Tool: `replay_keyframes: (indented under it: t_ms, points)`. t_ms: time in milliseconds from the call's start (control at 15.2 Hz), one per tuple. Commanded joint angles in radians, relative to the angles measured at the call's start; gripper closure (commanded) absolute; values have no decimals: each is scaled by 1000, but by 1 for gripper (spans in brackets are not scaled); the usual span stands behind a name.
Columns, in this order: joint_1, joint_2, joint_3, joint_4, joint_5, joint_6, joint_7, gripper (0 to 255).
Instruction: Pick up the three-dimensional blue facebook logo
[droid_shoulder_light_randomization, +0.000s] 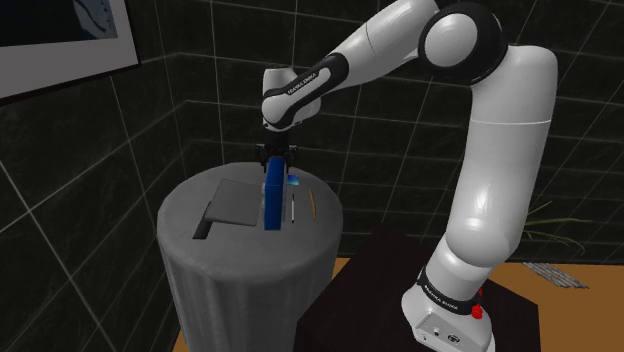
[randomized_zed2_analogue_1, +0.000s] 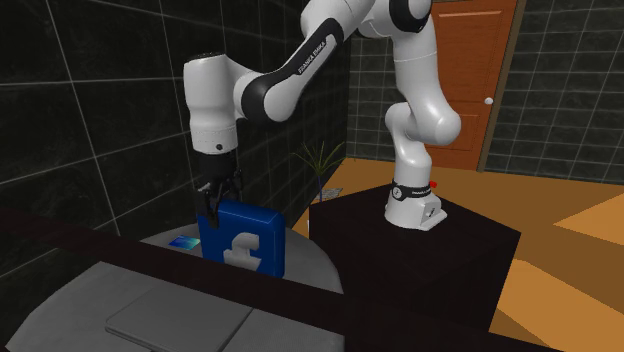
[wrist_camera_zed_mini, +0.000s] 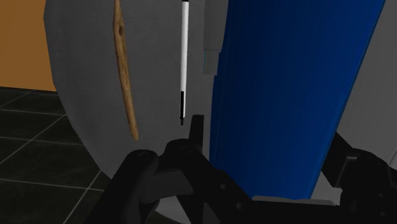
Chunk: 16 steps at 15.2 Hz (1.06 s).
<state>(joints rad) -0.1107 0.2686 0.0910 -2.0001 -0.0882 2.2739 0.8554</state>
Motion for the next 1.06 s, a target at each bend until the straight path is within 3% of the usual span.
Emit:
replay_keyframes:
  t_ms: [0,990]
  points:
    - [0,-11,1,7,2,-17,-2,255]
    - [-2,-92,5,84,19,-175,-18,255]
